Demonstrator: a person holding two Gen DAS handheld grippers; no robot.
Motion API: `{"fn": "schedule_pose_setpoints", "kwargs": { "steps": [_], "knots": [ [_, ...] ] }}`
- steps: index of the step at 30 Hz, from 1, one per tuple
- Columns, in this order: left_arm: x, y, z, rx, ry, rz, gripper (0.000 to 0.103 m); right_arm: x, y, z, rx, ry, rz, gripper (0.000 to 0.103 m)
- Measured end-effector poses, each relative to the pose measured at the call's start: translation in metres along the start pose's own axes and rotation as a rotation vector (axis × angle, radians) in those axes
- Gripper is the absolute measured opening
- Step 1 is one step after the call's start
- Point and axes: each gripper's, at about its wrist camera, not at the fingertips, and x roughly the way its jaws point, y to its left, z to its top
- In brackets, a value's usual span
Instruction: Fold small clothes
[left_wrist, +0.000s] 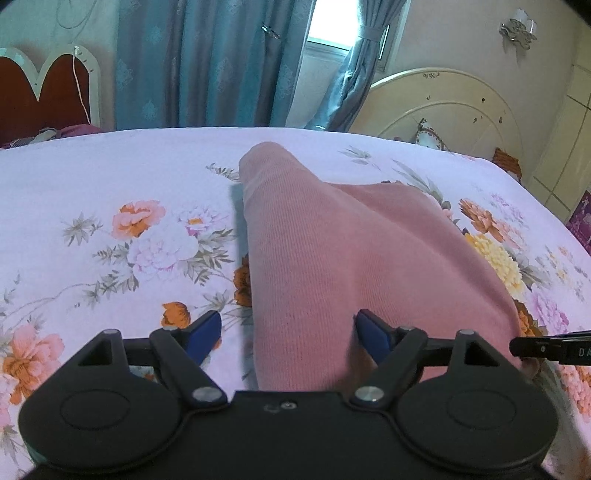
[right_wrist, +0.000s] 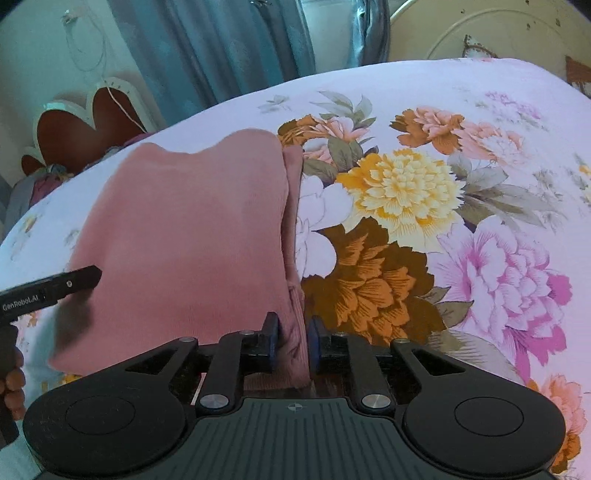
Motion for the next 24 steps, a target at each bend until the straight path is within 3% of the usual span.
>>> {"fn": "schedule_pose_setpoints", "kwargs": {
  "steps": [3, 4, 5, 6, 7, 12, 18, 20, 24],
  "knots": [
    [-0.009, 0.001, 0.011, -0.011, -0.022, -0.016, 0.077, -0.012, 0.0, 0.016, 0.031, -0.044, 0.062, 0.018],
    [-0.011, 0.002, 0.015, -0.015, -0.032, -0.021, 0.077, -0.012, 0.001, 0.023, 0.027, -0.06, 0.06, 0.03],
    [-0.011, 0.002, 0.02, -0.02, -0.038, -0.024, 0.077, -0.011, 0.002, 0.029, 0.027, -0.076, 0.056, 0.053],
    [-0.01, 0.002, 0.025, -0.028, -0.04, -0.027, 0.077, -0.009, 0.003, 0.037, 0.031, -0.093, 0.054, 0.06],
    [-0.008, 0.003, 0.03, -0.038, -0.04, -0.028, 0.077, -0.005, 0.006, 0.045, 0.033, -0.107, 0.061, 0.061],
    [0.012, 0.012, 0.052, -0.11, -0.048, -0.012, 0.075, 0.024, 0.009, 0.077, 0.055, -0.143, 0.078, 0.061],
    [0.039, 0.022, 0.073, -0.144, -0.043, 0.007, 0.074, 0.077, -0.005, 0.108, 0.162, -0.093, 0.114, 0.061],
    [0.047, 0.023, 0.077, -0.143, -0.041, 0.006, 0.073, 0.092, -0.011, 0.111, 0.198, -0.054, 0.134, 0.033],
    [0.064, 0.023, 0.081, -0.137, -0.026, 0.002, 0.073, 0.099, -0.006, 0.111, 0.177, -0.068, 0.129, 0.022]
  ]
}}
